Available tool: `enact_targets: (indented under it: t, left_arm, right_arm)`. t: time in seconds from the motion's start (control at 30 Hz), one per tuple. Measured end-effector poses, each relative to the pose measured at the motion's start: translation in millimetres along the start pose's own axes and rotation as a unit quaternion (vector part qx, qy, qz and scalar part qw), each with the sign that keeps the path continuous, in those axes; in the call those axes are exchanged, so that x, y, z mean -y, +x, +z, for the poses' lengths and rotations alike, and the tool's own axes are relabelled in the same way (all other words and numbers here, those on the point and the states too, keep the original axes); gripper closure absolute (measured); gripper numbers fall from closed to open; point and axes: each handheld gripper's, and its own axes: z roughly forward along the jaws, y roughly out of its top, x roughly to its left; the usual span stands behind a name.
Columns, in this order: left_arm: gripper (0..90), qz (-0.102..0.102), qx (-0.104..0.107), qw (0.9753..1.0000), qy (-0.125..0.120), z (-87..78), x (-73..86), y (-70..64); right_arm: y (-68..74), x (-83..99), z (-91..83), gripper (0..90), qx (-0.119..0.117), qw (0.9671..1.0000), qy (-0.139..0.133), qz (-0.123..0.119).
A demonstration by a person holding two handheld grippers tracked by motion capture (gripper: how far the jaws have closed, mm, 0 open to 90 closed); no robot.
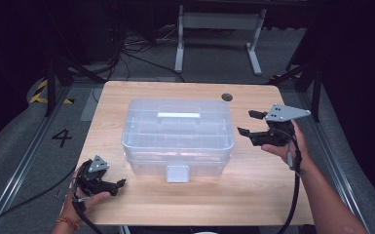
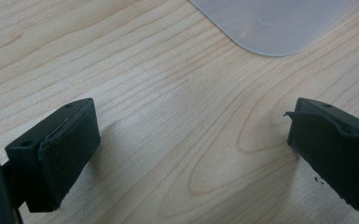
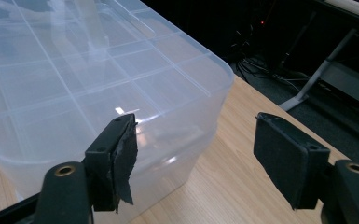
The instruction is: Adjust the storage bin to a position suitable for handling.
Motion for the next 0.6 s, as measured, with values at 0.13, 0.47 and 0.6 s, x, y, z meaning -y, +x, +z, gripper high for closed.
enact_targets:
  t: [0.13,0.47,0.6]
  left_arm:
    - [2.9,-0.002,0.002,1.0000,0.001,-0.2,0.2,-0.3]
    - [2.9,0.000,-0.001,1.0000,0.000,-0.2,0.1,0.1]
    - [2.9,0.001,-0.001,1.0000,0.000,-0.2,0.0,0.1]
  right_arm:
    - [4.2,-7.2,8.8,30.8,-0.005,0.9999,0.004,-0.008]
    - [15.4,-26.4,27.2,31.7,-0.033,0.9993,-0.001,-0.016]
    - [19.6,-31.6,33.5,31.7,-0.039,0.9990,-0.002,-0.020]
